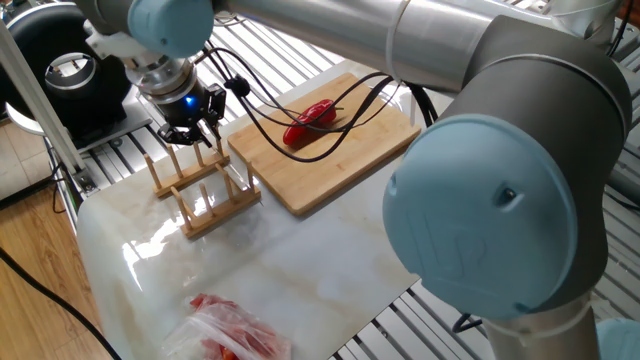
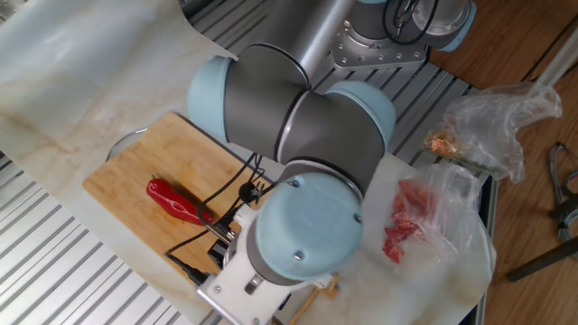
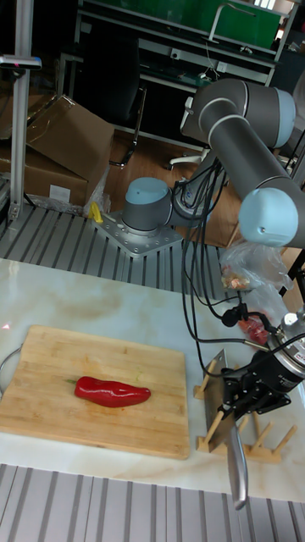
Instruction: Chop the chili peppers
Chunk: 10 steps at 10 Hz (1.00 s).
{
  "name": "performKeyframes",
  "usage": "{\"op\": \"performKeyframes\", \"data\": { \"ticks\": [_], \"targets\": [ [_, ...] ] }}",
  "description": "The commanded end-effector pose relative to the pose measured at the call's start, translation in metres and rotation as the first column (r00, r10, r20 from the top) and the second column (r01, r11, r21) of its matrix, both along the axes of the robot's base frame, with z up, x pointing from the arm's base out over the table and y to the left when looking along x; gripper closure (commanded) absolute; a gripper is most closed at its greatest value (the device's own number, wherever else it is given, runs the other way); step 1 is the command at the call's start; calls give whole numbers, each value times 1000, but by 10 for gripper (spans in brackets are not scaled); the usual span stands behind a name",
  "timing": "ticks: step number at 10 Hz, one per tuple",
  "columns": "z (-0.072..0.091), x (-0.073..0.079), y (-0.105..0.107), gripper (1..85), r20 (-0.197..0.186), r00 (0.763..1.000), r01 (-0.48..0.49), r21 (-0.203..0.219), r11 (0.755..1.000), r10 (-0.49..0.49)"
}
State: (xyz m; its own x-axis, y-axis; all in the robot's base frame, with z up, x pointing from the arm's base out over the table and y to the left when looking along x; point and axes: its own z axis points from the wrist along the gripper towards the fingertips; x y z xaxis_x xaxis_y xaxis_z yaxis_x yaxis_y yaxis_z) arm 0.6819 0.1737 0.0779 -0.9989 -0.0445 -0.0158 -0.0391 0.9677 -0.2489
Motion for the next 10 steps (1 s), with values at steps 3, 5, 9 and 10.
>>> {"op": "performKeyframes", "data": {
  "ticks": [3,5,9,10],
  "targets": [
    [4,-3,-11,623,-26,1000,18,46,999,-16],
    [2,-4,-13,627,-25,999,20,58,998,-19],
    [0,-11,-6,637,-49,997,63,98,993,-59],
    [-1,-12,-5,637,-53,996,77,100,992,-72]
  ]
}}
